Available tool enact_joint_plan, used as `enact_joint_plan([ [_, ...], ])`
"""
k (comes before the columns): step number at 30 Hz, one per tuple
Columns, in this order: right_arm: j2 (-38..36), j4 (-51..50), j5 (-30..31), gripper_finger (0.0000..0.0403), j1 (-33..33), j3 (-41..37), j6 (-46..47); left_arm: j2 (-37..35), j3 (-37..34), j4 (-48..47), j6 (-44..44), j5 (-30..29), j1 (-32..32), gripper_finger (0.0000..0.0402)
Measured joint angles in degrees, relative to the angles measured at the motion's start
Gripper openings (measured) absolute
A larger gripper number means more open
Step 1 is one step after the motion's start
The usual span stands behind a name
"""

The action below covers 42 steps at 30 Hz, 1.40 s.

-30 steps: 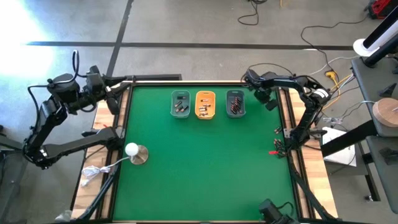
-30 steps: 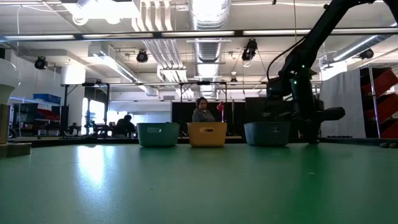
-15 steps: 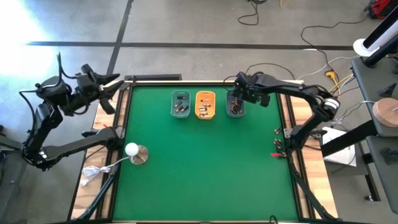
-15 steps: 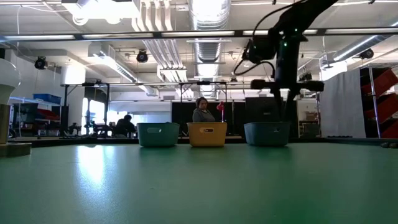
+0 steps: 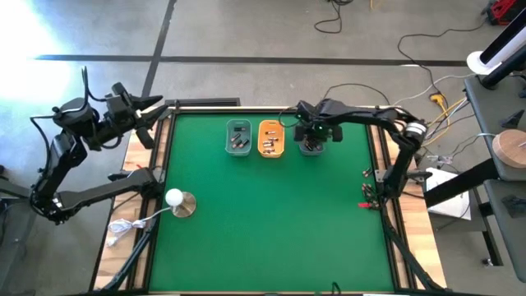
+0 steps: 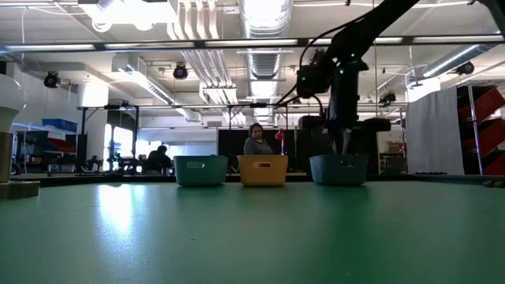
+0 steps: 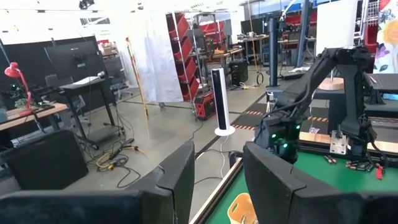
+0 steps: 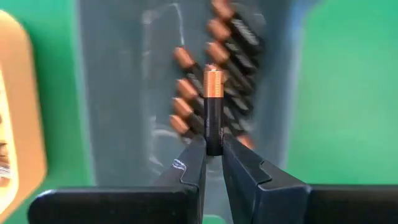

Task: Sort batteries
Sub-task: Put the small brown battery into the gray bin

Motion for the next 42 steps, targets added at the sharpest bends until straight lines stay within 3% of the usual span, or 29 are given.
enact_joint_plan([
  [12, 10.79, -4.04, -3.28, 0.0039, -1.99, 8.20, -7.44, -0.34, 0.00, -0.38, -0.42, -0.02, 0.00, 0.0117],
  [20, 11.71, -7.02, -3.39, 0.0091, -1.99, 8.86, -7.39, -1.66, 0.00, -1.18, -1.20, -0.04, 0.00, 0.0117],
  [26, 4.89, -8.64, -1.10, 0.0145, -1.81, 8.90, -7.37, -2.63, 0.00, -1.20, -1.17, -0.07, 0.00, 0.0117],
  [33, -6.81, -19.32, 7.71, 0.0196, -1.16, 7.68, -4.54, -2.00, 0.00, 0.27, 0.93, -0.16, 0.00, 0.0117],
  [37, -13.75, -24.53, 11.51, 0.0210, 1.73, 3.54, 4.79, -0.57, 0.00, 2.07, 1.95, -0.15, 0.00, 0.0117],
  [42, -22.94, -24.44, 11.74, 0.0217, 8.23, -7.28, 21.22, 1.73, -0.12, 2.56, 2.37, 0.85, 0.00, 0.0117],
])
